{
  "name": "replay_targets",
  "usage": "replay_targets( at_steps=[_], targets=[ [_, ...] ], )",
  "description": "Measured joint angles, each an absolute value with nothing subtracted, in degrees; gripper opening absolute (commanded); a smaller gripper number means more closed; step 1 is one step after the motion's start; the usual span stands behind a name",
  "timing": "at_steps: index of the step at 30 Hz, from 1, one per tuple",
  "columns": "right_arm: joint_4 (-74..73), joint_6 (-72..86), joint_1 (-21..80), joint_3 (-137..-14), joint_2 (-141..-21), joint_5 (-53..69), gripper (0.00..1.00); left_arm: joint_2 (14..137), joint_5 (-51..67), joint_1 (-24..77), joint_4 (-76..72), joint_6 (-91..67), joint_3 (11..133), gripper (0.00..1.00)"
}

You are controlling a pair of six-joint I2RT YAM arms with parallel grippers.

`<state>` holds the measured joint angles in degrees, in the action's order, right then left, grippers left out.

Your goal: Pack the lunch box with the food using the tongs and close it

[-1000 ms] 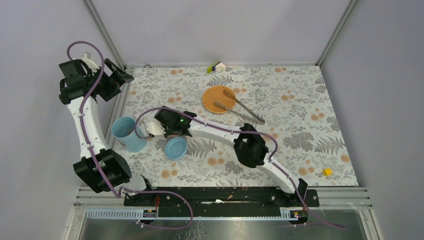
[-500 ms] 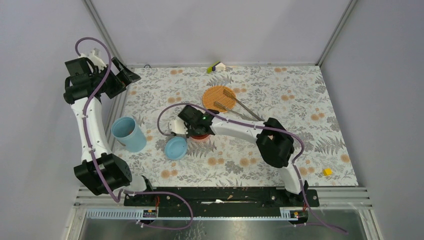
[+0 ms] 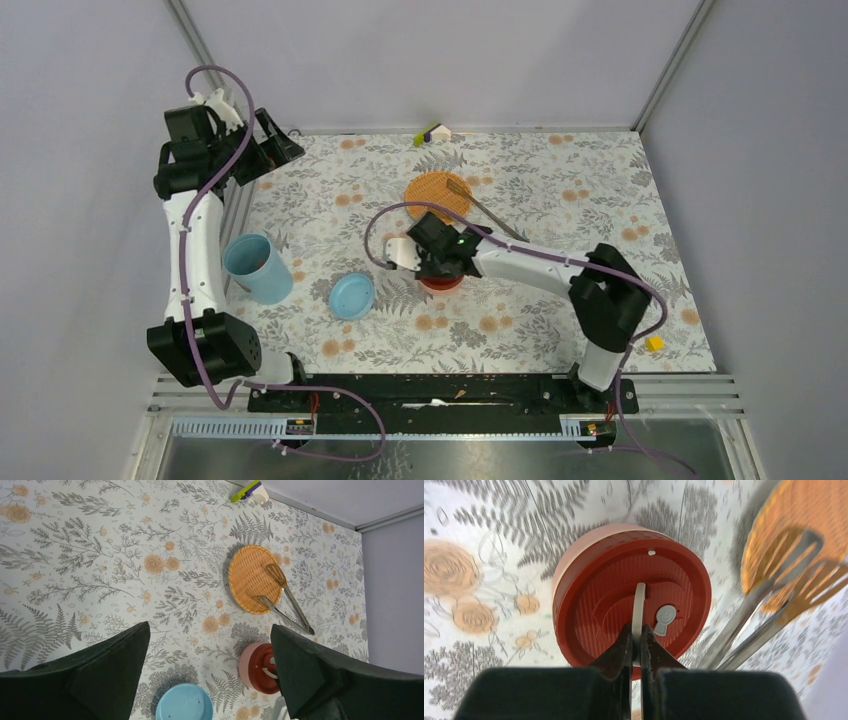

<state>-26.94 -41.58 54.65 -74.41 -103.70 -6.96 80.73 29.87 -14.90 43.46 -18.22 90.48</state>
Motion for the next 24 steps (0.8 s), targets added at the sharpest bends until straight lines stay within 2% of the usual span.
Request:
replay_targets(
  at_steps=[11, 24],
  targets=[
    [-24.97, -36.91, 48.49, -58.92, -90.0, -4.73, 0.03, 80.79, 26.0, -10.26, 41.21, -17.98, 90.19, 0.99],
    [-29.56, -31.33, 43.46, -60.55, -89.3, 3.09, 0.13, 81.87, 25.02, -9.3, 40.49, -17.98, 90.19, 0.99]
  ],
)
